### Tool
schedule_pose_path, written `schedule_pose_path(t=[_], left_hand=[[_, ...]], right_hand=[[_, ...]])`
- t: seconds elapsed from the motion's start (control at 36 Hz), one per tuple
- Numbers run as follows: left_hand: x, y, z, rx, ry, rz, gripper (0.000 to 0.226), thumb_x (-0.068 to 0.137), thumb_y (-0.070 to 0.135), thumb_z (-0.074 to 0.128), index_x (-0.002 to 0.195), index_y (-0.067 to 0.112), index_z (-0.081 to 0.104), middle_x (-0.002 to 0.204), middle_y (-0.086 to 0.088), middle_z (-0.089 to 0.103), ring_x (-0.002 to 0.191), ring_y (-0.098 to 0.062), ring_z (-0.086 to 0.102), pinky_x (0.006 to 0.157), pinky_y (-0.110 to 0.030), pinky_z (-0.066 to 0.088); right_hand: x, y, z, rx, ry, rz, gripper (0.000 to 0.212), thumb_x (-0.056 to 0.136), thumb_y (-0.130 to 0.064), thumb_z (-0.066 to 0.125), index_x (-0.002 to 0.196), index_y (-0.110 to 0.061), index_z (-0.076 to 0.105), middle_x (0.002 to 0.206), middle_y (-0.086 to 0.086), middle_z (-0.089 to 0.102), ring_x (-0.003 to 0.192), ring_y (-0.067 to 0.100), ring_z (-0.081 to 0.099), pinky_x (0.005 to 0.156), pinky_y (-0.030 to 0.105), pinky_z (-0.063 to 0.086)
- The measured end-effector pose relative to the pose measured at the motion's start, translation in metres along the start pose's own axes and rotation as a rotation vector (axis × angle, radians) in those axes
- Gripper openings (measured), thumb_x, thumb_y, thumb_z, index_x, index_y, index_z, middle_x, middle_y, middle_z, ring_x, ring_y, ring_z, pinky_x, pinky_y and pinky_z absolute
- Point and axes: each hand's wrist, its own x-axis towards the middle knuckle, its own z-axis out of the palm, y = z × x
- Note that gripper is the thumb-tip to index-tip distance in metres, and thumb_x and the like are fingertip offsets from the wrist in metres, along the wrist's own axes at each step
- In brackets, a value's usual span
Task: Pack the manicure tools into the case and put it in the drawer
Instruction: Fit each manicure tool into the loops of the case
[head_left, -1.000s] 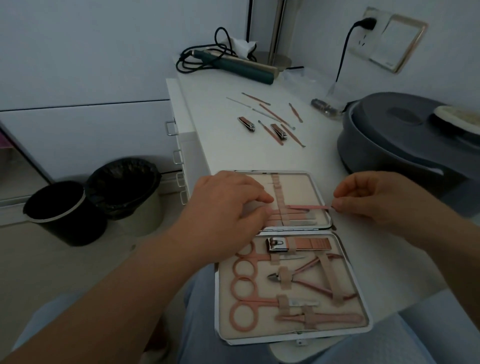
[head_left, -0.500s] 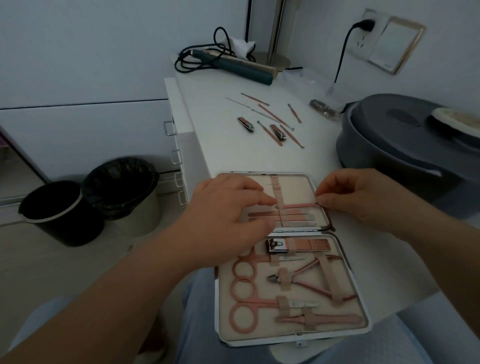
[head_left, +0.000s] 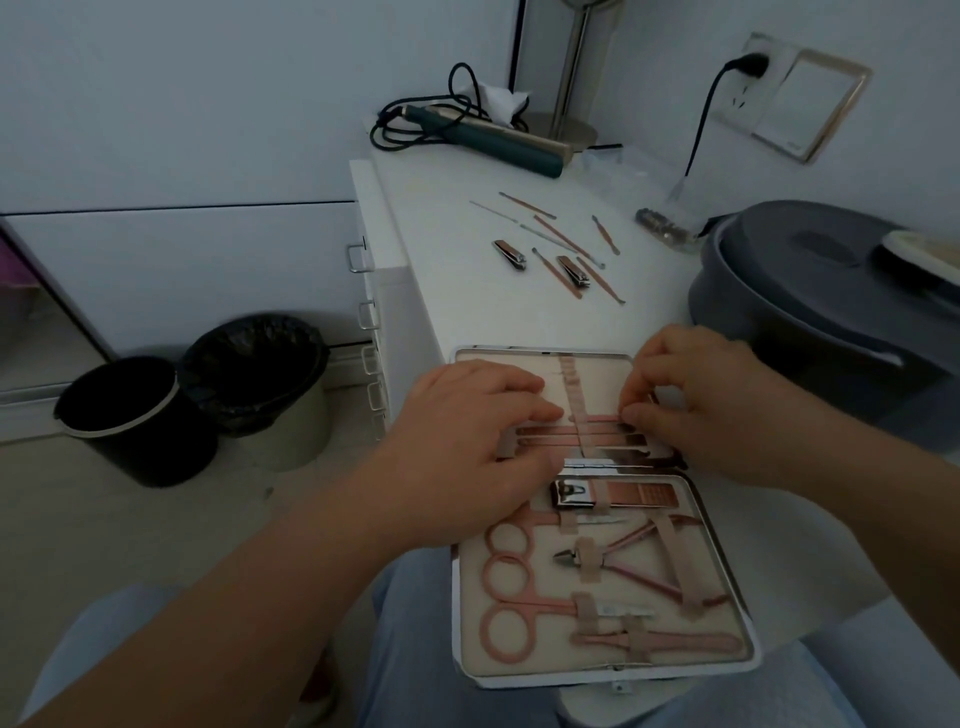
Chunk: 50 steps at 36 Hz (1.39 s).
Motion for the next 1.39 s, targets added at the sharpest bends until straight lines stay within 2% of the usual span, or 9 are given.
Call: schedule_pose_path(t=[0.53, 0.75, 0.83, 0.94, 1.06, 1.11, 1.22, 1.31, 1.39], left_hand=[[-0.001, 0.0, -0.002, 0.039, -0.053, 0.028, 0.051, 0.075, 0.058, 0.036, 0.122, 0.045, 0.048, 0.135, 0.016, 0.041, 0.125, -0.001, 0.026, 0.103, -0.019, 0.007], [0.0, 0.002, -0.001, 0.114, -0.051, 0.029, 0.054, 0.078, 0.058, 0.029, 0.125, 0.04, 0.047, 0.139, 0.013, 0.04, 0.127, -0.006, 0.026, 0.104, -0.023, 0.009], [0.0, 0.004, -0.002, 0.116, -0.033, 0.04, 0.053, 0.078, 0.057, 0.029, 0.124, 0.039, 0.049, 0.138, 0.012, 0.041, 0.127, -0.006, 0.027, 0.102, -0.022, 0.009], [-0.002, 0.005, -0.002, 0.081, 0.002, 0.049, 0.05, 0.079, 0.053, 0.034, 0.121, 0.035, 0.055, 0.134, 0.01, 0.047, 0.125, -0.007, 0.032, 0.104, -0.022, 0.012], [-0.003, 0.005, -0.002, 0.059, 0.031, 0.044, 0.047, 0.079, 0.05, 0.038, 0.118, 0.033, 0.057, 0.133, 0.009, 0.05, 0.123, -0.009, 0.036, 0.1, -0.018, 0.013], [-0.004, 0.006, -0.003, 0.058, 0.039, 0.045, 0.045, 0.079, 0.049, 0.04, 0.116, 0.031, 0.059, 0.132, 0.006, 0.052, 0.122, -0.01, 0.039, 0.098, -0.018, 0.014], [-0.004, 0.007, -0.002, 0.07, 0.059, 0.047, 0.044, 0.08, 0.046, 0.041, 0.115, 0.028, 0.061, 0.131, 0.004, 0.054, 0.121, -0.009, 0.04, 0.104, -0.023, 0.016], [-0.003, 0.006, 0.0, 0.04, 0.096, 0.043, 0.034, 0.086, 0.041, 0.05, 0.114, 0.026, 0.062, 0.132, 0.004, 0.053, 0.122, -0.007, 0.038, 0.107, -0.021, 0.012], [-0.003, 0.002, 0.003, 0.025, 0.108, 0.055, 0.033, 0.086, 0.04, 0.052, 0.117, 0.029, 0.059, 0.135, 0.008, 0.049, 0.125, 0.0, 0.033, 0.106, -0.017, 0.006]], right_hand=[[0.014, -0.015, 0.005, -0.1, 0.011, -0.154, 0.008, 0.089, -0.034, 0.051, 0.081, -0.035, 0.051, 0.098, -0.013, 0.039, 0.099, 0.009, 0.039, 0.093, 0.03, 0.034], [0.009, -0.009, 0.009, -0.088, 0.088, -0.166, 0.007, 0.086, -0.038, 0.053, 0.079, -0.04, 0.052, 0.092, -0.018, 0.038, 0.092, 0.003, 0.034, 0.081, 0.023, 0.028], [0.008, -0.009, 0.01, -0.048, 0.095, -0.159, 0.011, 0.085, -0.036, 0.054, 0.077, -0.041, 0.049, 0.089, -0.019, 0.038, 0.092, 0.004, 0.037, 0.084, 0.024, 0.032], [0.01, -0.01, 0.014, -0.088, 0.113, -0.206, 0.006, 0.086, -0.03, 0.054, 0.082, -0.03, 0.058, 0.094, -0.013, 0.041, 0.094, 0.009, 0.039, 0.088, 0.027, 0.035], [0.014, -0.014, 0.016, -0.023, 0.092, -0.236, 0.009, 0.087, -0.03, 0.054, 0.08, -0.033, 0.05, 0.095, -0.012, 0.042, 0.094, 0.008, 0.04, 0.085, 0.025, 0.037], [0.015, -0.015, 0.017, -0.001, 0.09, -0.241, 0.004, 0.087, -0.031, 0.055, 0.083, -0.032, 0.056, 0.095, -0.013, 0.044, 0.095, 0.008, 0.041, 0.085, 0.025, 0.037], [0.015, -0.012, 0.014, 0.041, 0.143, -0.188, 0.007, 0.085, -0.032, 0.055, 0.085, -0.031, 0.062, 0.092, -0.016, 0.045, 0.09, 0.003, 0.042, 0.08, 0.02, 0.036], [0.012, -0.003, 0.01, 0.116, 0.178, -0.082, 0.01, 0.082, -0.037, 0.052, 0.073, -0.041, 0.052, 0.087, -0.022, 0.044, 0.085, -0.002, 0.045, 0.069, 0.011, 0.032], [0.016, 0.009, 0.008, 0.199, 0.23, 0.031, 0.018, 0.085, -0.034, 0.054, 0.07, -0.043, 0.049, 0.084, -0.023, 0.046, 0.08, -0.004, 0.047, 0.064, 0.011, 0.031]])
